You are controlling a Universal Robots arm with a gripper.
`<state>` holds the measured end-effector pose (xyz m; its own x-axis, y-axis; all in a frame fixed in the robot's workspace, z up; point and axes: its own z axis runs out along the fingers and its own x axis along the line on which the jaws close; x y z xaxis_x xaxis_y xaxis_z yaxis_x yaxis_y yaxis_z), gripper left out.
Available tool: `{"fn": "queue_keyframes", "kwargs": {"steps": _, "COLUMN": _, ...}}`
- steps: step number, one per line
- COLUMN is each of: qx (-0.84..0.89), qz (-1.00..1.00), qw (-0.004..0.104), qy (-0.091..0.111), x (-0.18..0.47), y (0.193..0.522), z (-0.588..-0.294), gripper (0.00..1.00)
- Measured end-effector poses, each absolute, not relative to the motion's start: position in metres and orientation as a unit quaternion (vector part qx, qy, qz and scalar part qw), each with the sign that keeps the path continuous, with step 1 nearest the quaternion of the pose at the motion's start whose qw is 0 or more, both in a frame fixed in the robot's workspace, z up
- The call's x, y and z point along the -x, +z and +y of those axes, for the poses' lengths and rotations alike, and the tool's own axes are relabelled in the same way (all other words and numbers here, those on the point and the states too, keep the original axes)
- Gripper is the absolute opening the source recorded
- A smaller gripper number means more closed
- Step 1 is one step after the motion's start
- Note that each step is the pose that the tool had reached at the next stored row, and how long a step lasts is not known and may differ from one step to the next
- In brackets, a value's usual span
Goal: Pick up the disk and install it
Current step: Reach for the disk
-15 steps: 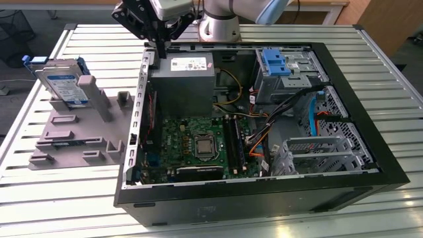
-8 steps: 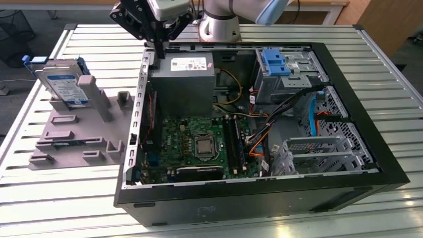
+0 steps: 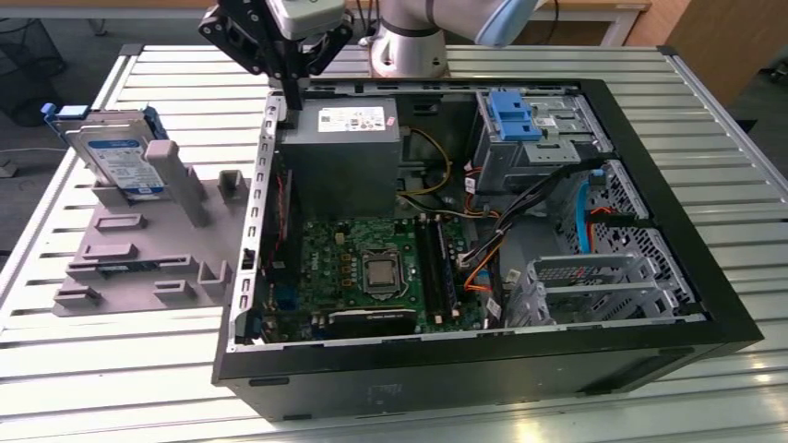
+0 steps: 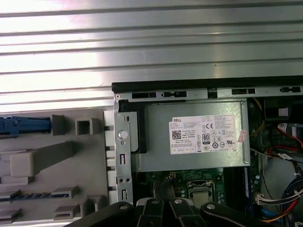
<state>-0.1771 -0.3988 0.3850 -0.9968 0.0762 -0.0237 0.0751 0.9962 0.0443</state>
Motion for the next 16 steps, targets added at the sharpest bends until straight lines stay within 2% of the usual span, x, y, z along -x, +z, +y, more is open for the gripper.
{"fn": "queue_keyframes", "kwargs": {"steps": 16, "qx": -0.038, "qz": 0.999, "qw": 0.013, "qy": 0.022, "x": 0.1855, "y": 0.3834, "z": -0.3985, "gripper": 0.11}}
